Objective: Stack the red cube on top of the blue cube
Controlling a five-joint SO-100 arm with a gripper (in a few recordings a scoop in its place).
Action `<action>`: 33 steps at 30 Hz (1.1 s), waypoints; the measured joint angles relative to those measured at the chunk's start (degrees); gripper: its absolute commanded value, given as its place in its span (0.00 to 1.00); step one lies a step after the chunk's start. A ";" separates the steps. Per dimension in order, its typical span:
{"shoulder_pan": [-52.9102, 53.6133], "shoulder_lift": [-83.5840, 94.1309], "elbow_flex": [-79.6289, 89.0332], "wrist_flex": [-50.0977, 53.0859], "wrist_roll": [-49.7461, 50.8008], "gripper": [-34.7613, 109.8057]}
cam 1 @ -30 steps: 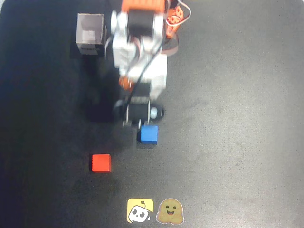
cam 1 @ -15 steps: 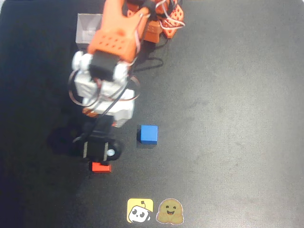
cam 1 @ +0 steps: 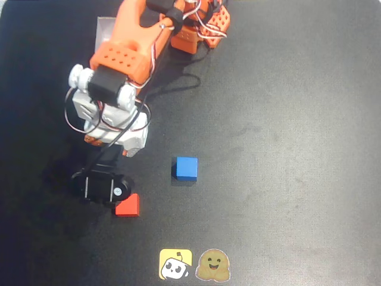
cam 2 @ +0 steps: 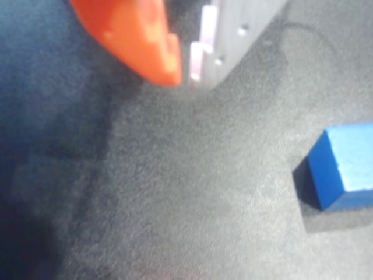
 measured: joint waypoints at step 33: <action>-2.90 -41.31 -54.23 3.60 5.54 0.31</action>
